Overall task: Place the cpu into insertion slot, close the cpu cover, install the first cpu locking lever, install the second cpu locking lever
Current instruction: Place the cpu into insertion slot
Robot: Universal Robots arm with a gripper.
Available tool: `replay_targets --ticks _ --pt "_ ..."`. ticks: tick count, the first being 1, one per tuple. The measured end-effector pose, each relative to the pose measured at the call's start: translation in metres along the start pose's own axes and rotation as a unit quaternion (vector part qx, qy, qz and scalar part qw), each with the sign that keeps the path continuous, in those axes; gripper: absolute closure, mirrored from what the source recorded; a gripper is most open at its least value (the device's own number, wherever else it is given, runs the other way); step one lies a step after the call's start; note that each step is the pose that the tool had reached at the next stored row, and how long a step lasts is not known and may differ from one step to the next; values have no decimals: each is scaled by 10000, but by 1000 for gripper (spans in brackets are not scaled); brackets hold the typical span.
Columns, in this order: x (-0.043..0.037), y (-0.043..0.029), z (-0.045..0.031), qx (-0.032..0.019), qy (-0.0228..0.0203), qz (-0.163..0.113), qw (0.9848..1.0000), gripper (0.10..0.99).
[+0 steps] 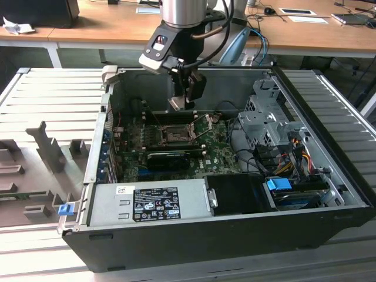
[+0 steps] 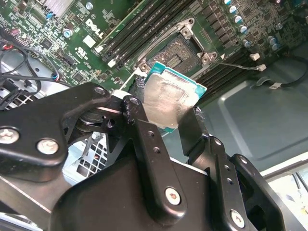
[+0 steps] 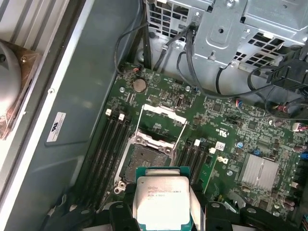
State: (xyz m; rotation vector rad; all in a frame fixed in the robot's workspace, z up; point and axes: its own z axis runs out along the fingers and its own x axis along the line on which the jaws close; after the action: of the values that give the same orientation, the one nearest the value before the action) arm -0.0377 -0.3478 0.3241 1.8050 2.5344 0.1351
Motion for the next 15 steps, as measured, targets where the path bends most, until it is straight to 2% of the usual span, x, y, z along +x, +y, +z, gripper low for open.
replay_targets --ticks 10,15 --pt "0 -1 15 -8 -24 270 9996 561" --pt "-1 -3 35 -12 -42 464 9989 561"
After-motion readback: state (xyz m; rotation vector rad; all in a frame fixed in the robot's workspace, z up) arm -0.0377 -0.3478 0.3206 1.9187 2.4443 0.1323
